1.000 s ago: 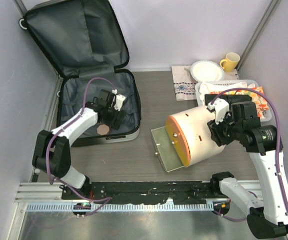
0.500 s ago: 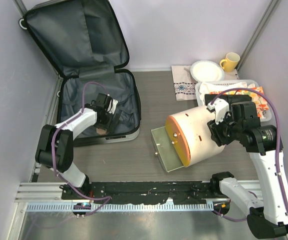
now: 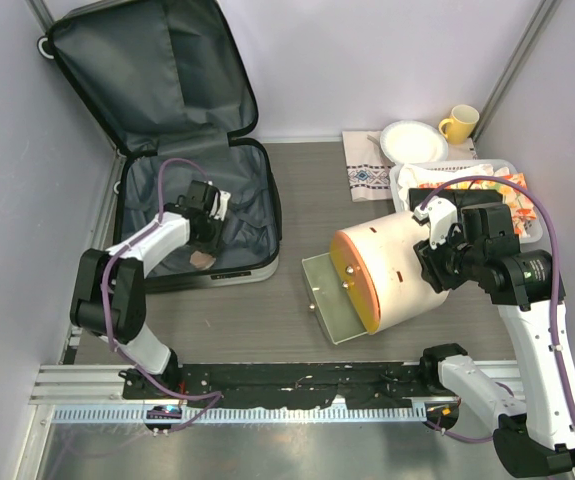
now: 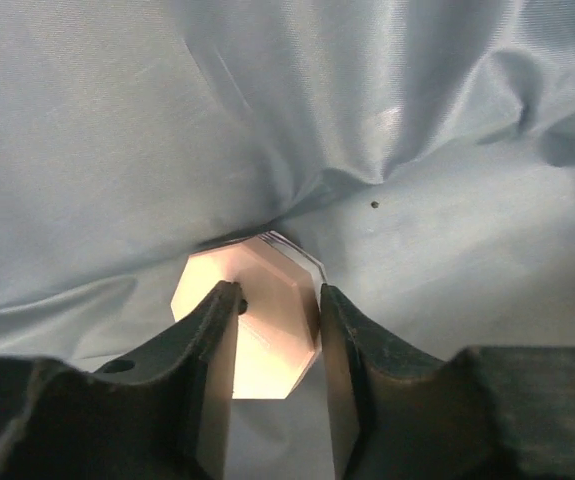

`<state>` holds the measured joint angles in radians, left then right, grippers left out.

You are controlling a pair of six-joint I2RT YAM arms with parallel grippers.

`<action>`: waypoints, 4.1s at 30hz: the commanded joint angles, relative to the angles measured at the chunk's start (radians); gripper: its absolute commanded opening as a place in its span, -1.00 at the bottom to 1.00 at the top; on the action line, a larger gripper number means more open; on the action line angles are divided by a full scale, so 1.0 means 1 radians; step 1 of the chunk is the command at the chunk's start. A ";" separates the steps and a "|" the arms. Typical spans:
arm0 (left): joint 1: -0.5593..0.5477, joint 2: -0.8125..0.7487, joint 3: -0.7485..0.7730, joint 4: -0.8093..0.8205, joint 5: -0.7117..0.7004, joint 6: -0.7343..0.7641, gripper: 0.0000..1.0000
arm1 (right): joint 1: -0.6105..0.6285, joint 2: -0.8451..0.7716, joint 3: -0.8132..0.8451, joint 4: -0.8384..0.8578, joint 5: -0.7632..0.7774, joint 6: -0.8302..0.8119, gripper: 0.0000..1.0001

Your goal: Open, take out, and arrange the luggage

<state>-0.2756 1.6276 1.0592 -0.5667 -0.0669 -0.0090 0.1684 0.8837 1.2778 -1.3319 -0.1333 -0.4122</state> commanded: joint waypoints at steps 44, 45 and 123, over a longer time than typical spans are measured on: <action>0.042 -0.083 0.041 -0.047 0.165 -0.025 0.01 | 0.000 0.027 -0.011 -0.173 0.046 -0.019 -0.12; 0.042 -0.092 0.048 -0.055 0.168 -0.014 -0.03 | 0.000 0.027 -0.009 -0.173 0.043 -0.017 -0.12; -0.708 -0.121 -0.036 0.476 0.279 -0.129 0.99 | -0.001 0.001 -0.024 -0.092 -0.048 0.024 -0.11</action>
<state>-0.9817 1.5753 0.9745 -0.0376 0.2195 -0.1455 0.1661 0.8936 1.2736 -1.3304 -0.1600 -0.4042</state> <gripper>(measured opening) 0.967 0.443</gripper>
